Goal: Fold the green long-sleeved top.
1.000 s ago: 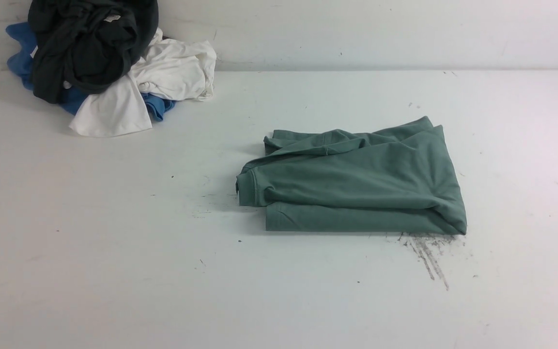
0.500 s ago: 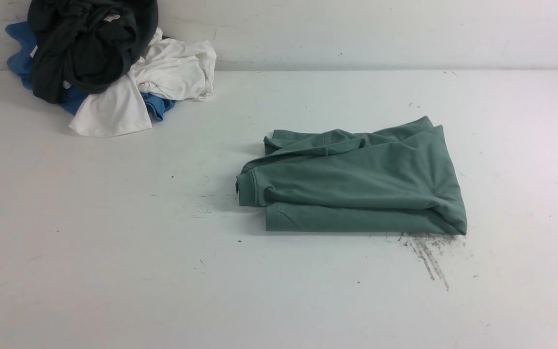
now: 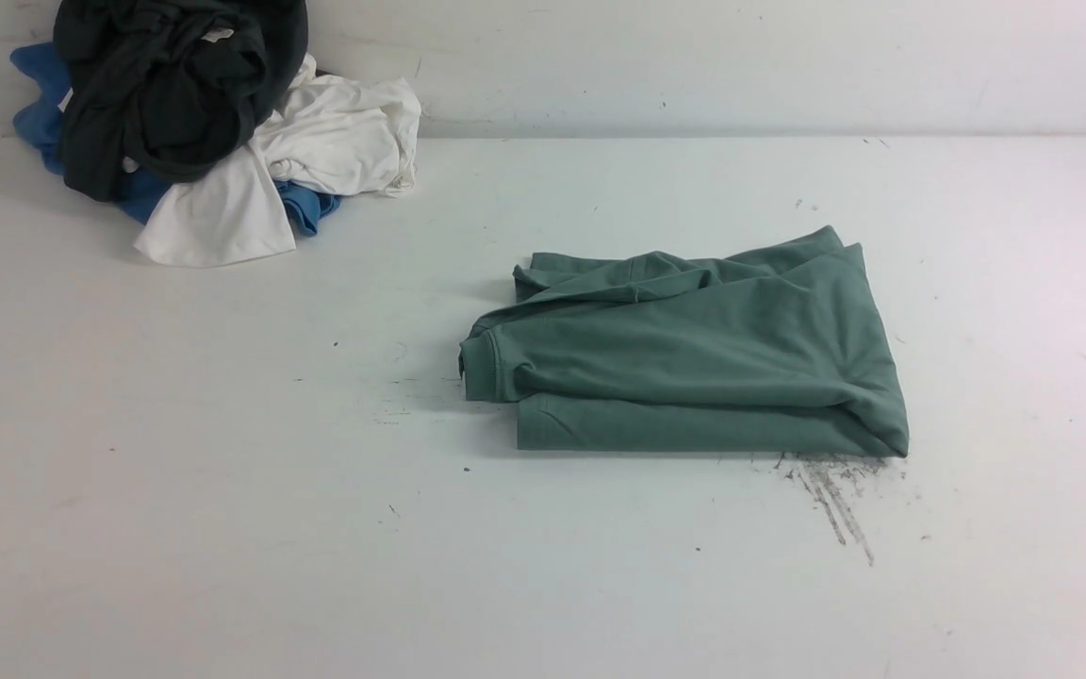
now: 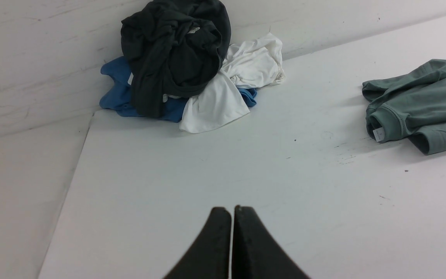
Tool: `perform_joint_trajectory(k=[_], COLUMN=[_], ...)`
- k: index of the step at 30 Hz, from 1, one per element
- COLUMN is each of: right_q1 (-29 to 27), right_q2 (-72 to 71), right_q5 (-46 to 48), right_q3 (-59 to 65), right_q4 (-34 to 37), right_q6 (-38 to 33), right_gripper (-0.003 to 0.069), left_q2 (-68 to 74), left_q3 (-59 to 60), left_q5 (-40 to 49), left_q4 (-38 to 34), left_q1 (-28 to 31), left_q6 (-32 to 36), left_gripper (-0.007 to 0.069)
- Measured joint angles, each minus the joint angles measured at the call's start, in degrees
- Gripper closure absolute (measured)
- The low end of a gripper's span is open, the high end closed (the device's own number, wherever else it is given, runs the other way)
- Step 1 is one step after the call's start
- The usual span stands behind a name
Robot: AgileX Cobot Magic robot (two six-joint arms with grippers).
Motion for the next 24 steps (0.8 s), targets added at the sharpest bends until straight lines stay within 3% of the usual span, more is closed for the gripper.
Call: perform_joint_trajectory(k=[6,10,13,18,21,24], right_q1=[0.00,0.00,0.00,0.00,0.00,0.00], right_q2=[0.00,0.00,0.00,0.00,0.00,0.00], right_q5=[0.02,0.07,0.07,0.07,0.07,0.07], right_q3=[0.00,0.00,0.00,0.00,0.00,0.00], right_q4=[0.00,0.00,0.00,0.02,0.02,0.02], right_q6=[0.00,0.00,0.00,0.00,0.00,0.00], right_gripper=[0.0673,0.0673,0.0673,0.0673,0.0673,0.0673], left_q2=[0.00,0.00,0.43,0.92,0.69,0.53], left_q3=[0.44,3.40,8.85,22.95,30.33,34.89], left_q5=[-0.28,-5.60,-16.16,-39.61,-46.53,-47.29], left_q4=[0.00,-2.52,-5.50,-12.82,-18.33,-18.83], left_q1=[0.00,0.62,3.75,14.43,20.24,22.14], left_q6=[0.00,0.00,0.00,1.34,3.23,4.24], left_gripper=[0.0631,0.0631,0.0631,0.0631,0.0631,0.0631])
